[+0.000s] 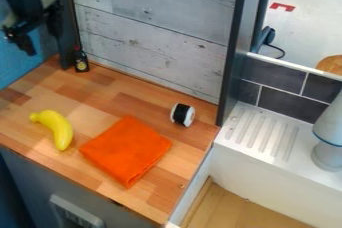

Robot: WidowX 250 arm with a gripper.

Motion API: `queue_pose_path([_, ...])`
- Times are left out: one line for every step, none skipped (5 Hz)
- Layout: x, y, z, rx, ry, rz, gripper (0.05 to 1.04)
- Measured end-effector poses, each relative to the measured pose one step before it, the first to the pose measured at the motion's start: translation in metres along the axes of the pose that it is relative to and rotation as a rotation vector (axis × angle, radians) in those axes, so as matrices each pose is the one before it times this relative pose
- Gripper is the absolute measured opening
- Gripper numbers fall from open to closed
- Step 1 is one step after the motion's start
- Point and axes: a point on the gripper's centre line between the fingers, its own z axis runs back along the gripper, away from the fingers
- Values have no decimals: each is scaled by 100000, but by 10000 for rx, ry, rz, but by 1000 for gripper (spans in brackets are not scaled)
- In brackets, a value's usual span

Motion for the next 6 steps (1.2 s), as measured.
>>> queue_pose_path([-441, -2025, -2323, 551, -120, 499, 989])
queue_pose_path([281, -1608, -1223, 303, -220, 828, 989])
queue_pose_path([-28, -1528, -912, 258, -285, 623, 989])
queue_pose_path([449, -1006, 92, -194, -191, 546, 989])
queue_pose_path([369, -1041, -536, -4, -109, 418, 989])
queue_pose_path([204, -963, -911, 99, -81, 123, 989])
